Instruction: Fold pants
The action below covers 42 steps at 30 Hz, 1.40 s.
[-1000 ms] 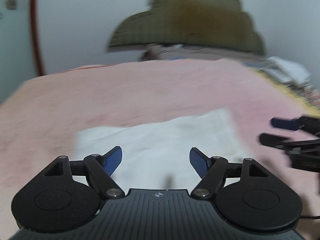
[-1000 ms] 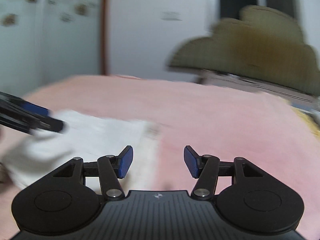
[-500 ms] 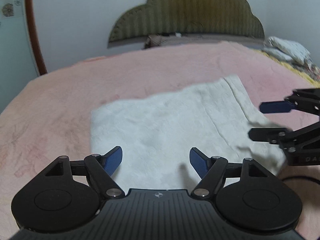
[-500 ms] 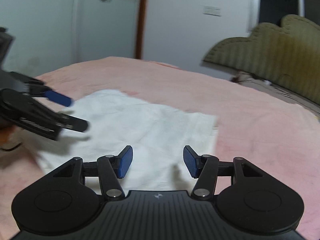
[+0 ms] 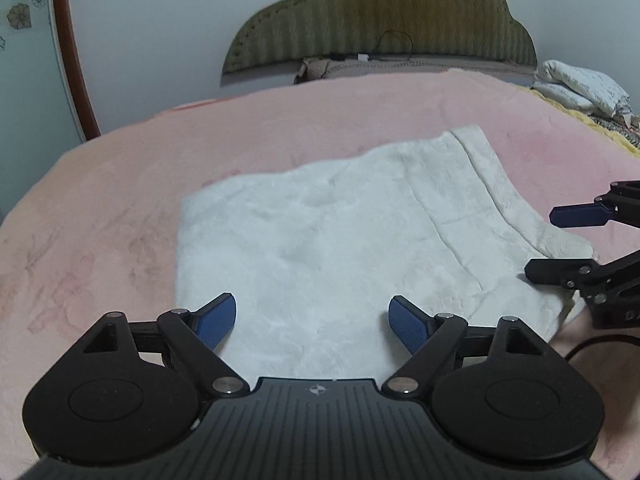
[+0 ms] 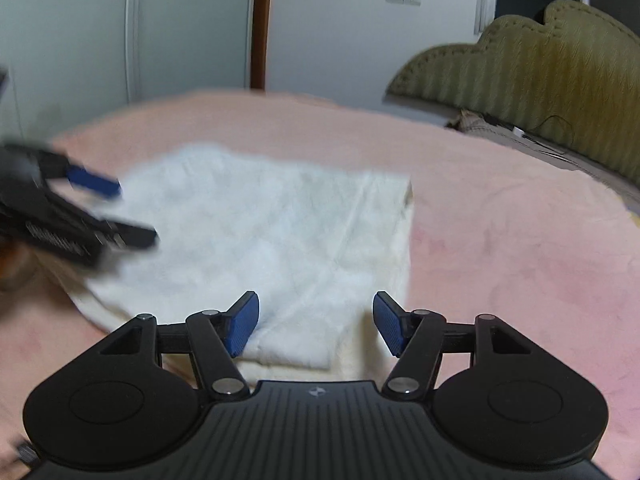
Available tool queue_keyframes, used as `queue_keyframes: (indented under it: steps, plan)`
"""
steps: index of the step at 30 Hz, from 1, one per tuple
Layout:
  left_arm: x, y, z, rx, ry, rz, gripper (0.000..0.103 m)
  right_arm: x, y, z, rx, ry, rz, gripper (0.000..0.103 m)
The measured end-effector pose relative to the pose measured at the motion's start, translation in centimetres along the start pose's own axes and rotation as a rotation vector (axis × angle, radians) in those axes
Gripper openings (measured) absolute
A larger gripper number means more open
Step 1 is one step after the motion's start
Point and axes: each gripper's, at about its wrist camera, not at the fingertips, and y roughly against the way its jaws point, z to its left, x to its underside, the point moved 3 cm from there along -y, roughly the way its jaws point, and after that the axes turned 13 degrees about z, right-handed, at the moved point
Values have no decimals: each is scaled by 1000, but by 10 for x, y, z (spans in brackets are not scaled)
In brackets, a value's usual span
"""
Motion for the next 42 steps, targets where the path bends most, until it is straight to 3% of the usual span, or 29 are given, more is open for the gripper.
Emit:
queue_keyframes:
  steps: [13,30,33,35,42]
  plan:
    - [-4,-5,-5,-38,24,5,96,4,1,7,36,-3,-10,65]
    - [-3,-4,-10,-79,19,-2,99,3,5,10,50,0,-26,65]
    - [-3,-5,-10,-86,19,-6,100,2,9,9,47,-9,-30,63]
    - [-2,-5,-11,-90,18,-8,101,3,7,7,-1,-18,-15,52]
    - [-2,-4,-12,-103,9,-13,101,5,5,9,-35,-41,-8,42]
